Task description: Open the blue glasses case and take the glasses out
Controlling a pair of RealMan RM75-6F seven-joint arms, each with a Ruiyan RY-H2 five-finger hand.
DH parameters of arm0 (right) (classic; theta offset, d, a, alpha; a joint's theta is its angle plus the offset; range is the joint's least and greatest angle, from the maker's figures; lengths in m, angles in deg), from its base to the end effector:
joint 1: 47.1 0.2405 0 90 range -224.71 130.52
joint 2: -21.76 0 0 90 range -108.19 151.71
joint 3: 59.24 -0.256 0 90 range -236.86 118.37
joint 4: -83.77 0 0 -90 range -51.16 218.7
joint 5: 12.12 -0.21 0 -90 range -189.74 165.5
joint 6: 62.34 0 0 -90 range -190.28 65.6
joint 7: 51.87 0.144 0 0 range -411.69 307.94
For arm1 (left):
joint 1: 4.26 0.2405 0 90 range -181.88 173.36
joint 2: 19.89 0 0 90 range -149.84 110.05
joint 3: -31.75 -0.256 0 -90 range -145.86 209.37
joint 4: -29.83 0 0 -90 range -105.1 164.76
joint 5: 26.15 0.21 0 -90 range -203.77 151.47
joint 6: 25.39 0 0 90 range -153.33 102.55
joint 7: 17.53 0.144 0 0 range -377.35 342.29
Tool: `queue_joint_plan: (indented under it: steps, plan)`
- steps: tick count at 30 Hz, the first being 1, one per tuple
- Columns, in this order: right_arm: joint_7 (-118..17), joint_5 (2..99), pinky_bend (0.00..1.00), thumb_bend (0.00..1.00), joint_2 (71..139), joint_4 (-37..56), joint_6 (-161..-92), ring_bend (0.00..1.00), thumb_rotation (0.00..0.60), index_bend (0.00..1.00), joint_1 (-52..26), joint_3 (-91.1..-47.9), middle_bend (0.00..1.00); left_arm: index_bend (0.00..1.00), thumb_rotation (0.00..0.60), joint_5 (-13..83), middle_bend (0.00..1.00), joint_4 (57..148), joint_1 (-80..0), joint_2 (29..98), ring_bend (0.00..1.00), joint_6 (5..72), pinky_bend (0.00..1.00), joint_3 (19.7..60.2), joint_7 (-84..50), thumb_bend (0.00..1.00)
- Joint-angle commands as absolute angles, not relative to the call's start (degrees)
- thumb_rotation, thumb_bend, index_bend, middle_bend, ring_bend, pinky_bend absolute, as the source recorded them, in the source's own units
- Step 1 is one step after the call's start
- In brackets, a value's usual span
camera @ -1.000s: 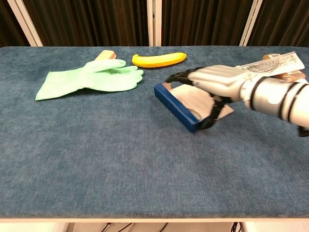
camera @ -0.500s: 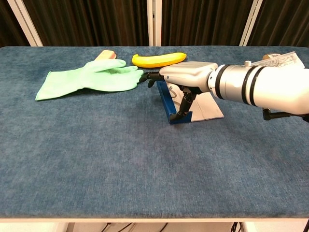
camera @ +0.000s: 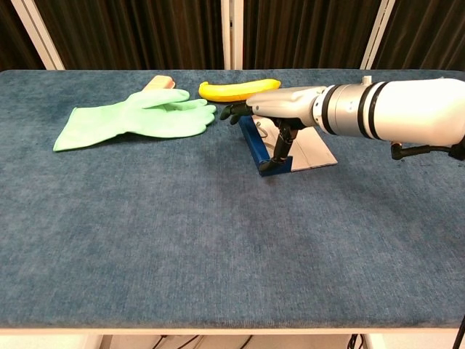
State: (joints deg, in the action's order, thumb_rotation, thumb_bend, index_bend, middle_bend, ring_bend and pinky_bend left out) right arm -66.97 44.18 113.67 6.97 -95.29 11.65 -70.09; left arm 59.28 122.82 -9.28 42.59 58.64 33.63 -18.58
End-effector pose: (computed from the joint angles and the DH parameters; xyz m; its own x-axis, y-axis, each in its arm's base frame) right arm -0.0838 -0.3747 -0.0661 0.5289 -0.4733 0.7045 -0.8079 -0.5349 0.2471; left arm -0.3142 0.1783 0.1631 0.3946 0.0352 0.9182 0.9188 -0.0012 -0.3948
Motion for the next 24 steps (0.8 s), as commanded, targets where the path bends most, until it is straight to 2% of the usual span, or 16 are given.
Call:
queue_joint_plan:
  steps: [1,6,8,10,11,13,16,24]
  plan:
    - [-63.42,45.87,0.0,0.18,112.29,5.68,-93.17,0.0,0.592,0.0,11.93,-70.95,0.08,0.66,0.6,59.26,0.67,122.86,-9.27,42.58,0.43,58.64,0.34,33.63,-18.59,0.37]
    - [-60.3,48.51,0.0,0.18,111.6,5.77,-92.21,0.0,0.581,0.0,12.41,-71.49,0.09,0.66,0.6,59.19,0.67,122.85,-9.32,42.54,0.43,58.52,0.34,33.65,-18.75,0.37]
    - [-60.78,48.0,0.0,0.21,112.36,7.27,-92.98,0.0,0.58,0.0,13.02,-71.63,0.12,0.66,0.6,59.26,0.67,122.83,-9.3,42.52,0.43,58.57,0.34,33.61,-18.81,0.37]
    - [-60.93,46.96,0.0,0.32,113.24,8.55,-93.04,0.0,0.581,0.0,13.71,-71.88,0.15,0.66,0.6,59.29,0.67,122.83,-9.31,42.51,0.43,58.55,0.34,33.6,-18.81,0.37]
    - [-61.08,46.41,0.0,0.41,113.67,9.29,-92.94,0.0,0.581,0.0,14.13,-71.98,0.17,0.66,0.6,59.28,0.67,122.83,-9.32,42.5,0.43,58.53,0.34,33.6,-18.8,0.37]
    - [-62.13,45.36,0.0,0.49,114.54,11.2,-92.62,0.0,0.581,0.0,15.33,-71.85,0.19,0.66,0.6,59.28,0.67,122.8,-9.34,42.51,0.43,58.51,0.34,33.6,-18.72,0.37]
    - [-64.05,42.93,0.0,0.53,115.64,13.59,-91.93,0.0,0.581,0.0,17.13,-71.46,0.22,0.66,0.6,59.24,0.67,122.8,-9.34,42.52,0.43,58.5,0.34,33.61,-18.77,0.37]
    - [-68.47,35.76,0.0,0.55,117.23,17.87,-91.25,0.0,0.582,0.0,20.61,-69.56,0.24,0.66,0.6,59.24,0.67,122.81,-9.36,42.45,0.43,58.45,0.34,33.59,-18.89,0.37]
